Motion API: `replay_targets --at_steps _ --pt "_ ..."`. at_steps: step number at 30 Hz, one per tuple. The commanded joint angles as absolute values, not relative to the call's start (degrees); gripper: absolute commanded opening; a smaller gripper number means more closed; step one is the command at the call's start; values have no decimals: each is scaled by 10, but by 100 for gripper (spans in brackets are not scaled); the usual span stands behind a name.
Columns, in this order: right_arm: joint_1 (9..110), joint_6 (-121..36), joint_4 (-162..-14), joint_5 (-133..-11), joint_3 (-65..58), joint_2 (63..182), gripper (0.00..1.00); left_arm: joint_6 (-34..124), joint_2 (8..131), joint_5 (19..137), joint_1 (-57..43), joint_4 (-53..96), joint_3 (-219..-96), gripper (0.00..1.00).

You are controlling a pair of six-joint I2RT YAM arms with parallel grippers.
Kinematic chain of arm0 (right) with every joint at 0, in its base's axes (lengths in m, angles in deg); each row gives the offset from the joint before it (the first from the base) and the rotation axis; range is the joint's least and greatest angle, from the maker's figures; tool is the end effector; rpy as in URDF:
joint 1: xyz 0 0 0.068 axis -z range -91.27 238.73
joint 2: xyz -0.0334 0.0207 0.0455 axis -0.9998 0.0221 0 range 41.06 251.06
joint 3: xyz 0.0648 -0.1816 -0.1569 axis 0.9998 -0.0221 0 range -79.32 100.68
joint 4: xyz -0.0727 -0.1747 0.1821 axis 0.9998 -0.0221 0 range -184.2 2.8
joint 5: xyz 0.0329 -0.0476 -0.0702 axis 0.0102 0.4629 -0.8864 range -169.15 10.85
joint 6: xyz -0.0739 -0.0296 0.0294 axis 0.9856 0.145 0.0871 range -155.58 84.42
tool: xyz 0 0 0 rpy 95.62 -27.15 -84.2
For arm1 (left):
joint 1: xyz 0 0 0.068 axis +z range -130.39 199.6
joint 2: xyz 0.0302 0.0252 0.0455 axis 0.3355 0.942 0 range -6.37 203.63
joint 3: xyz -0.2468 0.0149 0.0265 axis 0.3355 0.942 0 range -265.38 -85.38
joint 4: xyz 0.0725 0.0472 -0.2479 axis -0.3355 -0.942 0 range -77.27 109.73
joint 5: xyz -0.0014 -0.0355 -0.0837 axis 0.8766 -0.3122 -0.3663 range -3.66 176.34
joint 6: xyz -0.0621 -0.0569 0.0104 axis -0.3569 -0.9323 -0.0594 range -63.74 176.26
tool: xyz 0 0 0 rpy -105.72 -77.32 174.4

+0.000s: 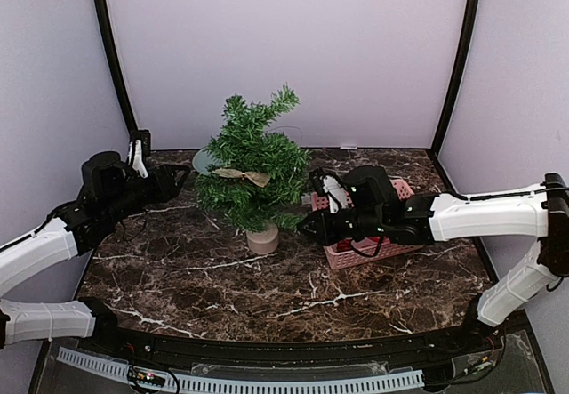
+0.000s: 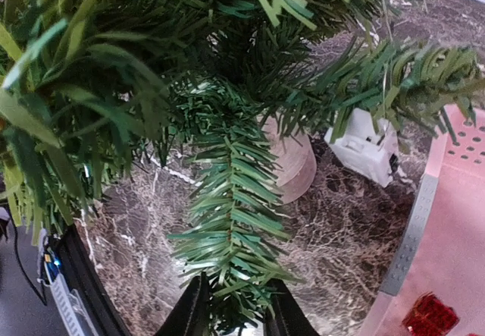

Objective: Decorate the small christmas tree

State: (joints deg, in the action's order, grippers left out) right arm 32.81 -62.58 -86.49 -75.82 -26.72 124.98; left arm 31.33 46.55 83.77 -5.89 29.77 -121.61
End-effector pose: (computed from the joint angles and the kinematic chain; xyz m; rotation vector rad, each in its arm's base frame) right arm 0.2004 0.3039 0.1987 -0.5966 2.1640 0.8964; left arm 0.2481 -0.1220 0.2737 0.0432 1.7352 -0.6929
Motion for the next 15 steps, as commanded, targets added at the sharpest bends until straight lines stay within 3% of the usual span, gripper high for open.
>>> replay_targets --at_steps 1,5,15 --pt "342 -626 -823 -751 -258 1252 17 310 461 834 -56 320 -1206 52" --pt "353 -618 -822 -752 -253 1258 1 307 464 834 -56 326 -1197 52" --pt "391 -591 -831 -757 -228 1281 0 304 472 830 -56 338 -1185 51"
